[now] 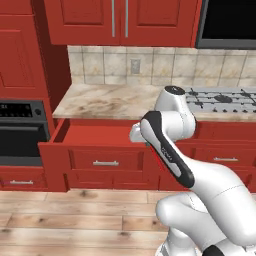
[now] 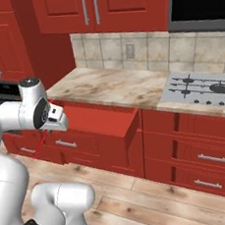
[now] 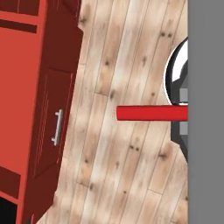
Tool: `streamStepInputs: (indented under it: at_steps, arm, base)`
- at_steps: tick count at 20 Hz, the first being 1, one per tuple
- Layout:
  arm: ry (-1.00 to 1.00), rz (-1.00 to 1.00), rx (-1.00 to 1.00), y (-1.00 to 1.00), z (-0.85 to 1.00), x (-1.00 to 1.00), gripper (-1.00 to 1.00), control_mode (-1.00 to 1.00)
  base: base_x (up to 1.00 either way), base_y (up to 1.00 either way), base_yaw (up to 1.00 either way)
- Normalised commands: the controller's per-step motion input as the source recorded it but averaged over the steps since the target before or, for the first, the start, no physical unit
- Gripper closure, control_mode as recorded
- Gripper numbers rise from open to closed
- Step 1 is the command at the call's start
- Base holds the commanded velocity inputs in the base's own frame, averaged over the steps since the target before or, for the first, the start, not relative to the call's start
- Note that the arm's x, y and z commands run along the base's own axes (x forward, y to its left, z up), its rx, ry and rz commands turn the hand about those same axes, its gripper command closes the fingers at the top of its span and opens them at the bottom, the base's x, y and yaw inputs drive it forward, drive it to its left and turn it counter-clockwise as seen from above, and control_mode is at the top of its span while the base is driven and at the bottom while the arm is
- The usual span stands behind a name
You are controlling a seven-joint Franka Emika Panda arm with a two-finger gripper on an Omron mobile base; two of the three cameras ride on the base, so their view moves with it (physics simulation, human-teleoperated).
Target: Take a straw from the drawer in front and place it inside the glass cup on the dining counter.
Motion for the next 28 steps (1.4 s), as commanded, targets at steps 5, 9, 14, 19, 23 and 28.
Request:
streamStepInputs:
  at_steps: [5, 9, 14, 19, 23, 28]
  arm:
    - [0.0, 0.0, 0.0, 0.0, 0.0, 0.0, 1.0, 1.0]
    - [0.0, 0.0, 0.0, 0.0, 0.0, 0.0, 1.0, 1.0]
    - [0.0, 0.0, 0.0, 0.0, 0.0, 0.0, 1.0, 1.0]
    - [0.0, 0.0, 0.0, 0.0, 0.0, 0.0, 1.0, 1.0]
    - [0.0, 0.0, 0.0, 0.0, 0.0, 0.0, 1.0, 1.0]
    - [0.0, 0.0, 0.0, 0.0, 0.0, 0.0, 1.0, 1.0]
  base:
    - [-0.17, 0.1, 0.31]
    - [0.0, 0.03, 0.58]
    - [0.0, 0.03, 0.65]
    - [0.0, 0.03, 0.68]
    - [0.0, 0.03, 0.68]
    - [0.0, 0.07, 0.66]
